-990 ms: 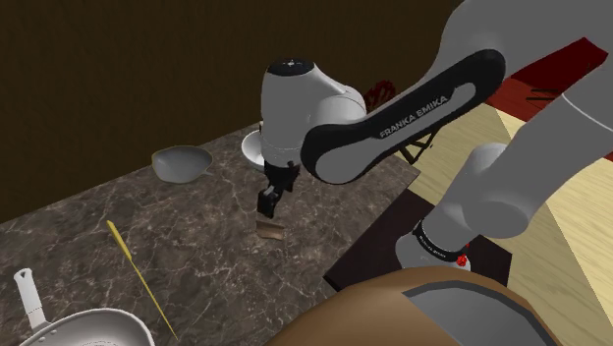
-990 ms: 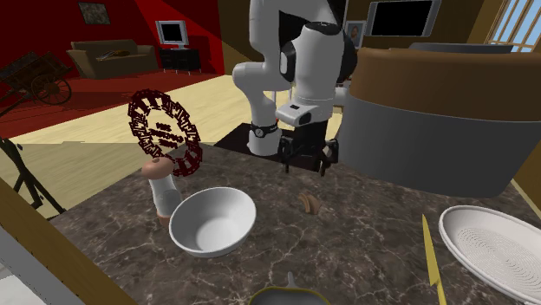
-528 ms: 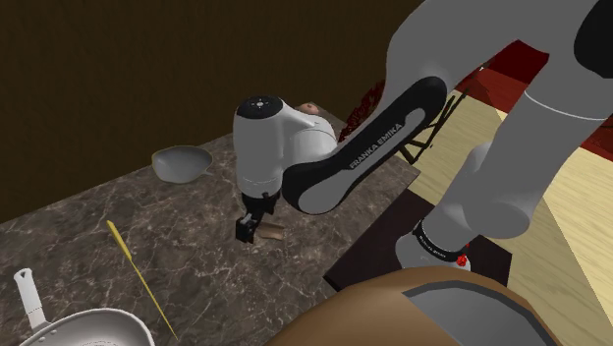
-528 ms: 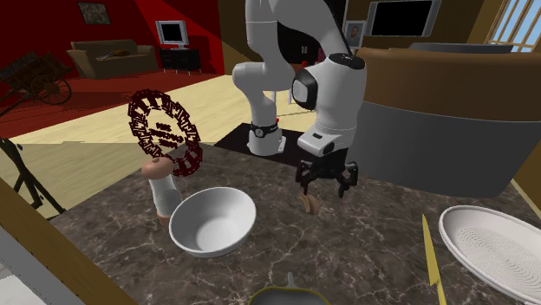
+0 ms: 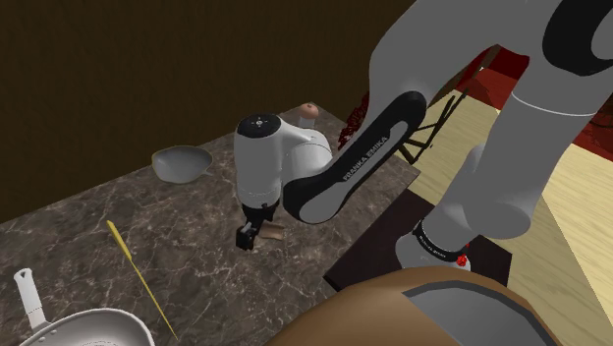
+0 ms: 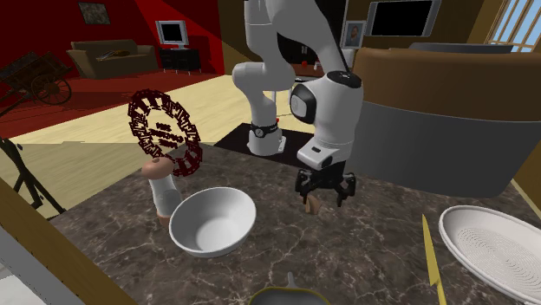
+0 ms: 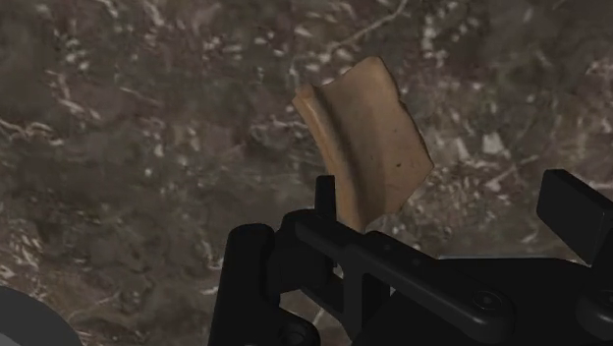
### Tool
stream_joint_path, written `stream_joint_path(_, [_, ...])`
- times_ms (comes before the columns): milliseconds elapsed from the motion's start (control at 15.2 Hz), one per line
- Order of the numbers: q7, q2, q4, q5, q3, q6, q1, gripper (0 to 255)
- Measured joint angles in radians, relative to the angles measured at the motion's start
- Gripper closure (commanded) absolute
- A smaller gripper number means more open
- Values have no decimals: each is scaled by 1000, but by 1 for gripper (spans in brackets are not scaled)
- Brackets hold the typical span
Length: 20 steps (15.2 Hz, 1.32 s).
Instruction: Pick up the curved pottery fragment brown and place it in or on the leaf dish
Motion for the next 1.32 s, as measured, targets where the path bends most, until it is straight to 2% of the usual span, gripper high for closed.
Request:
stream_joint_path(264, [2,2,-1,-3,-1,3,1,0])
stream_joint_path(330, [2,2,-1,-3,-1,3,1,255])
stream_joint_path(990, [2,-1,2,-6,-5,7,-2,255])
stream_joint_path(1320, [-38,-55,1,50,16,-46,-12,255])
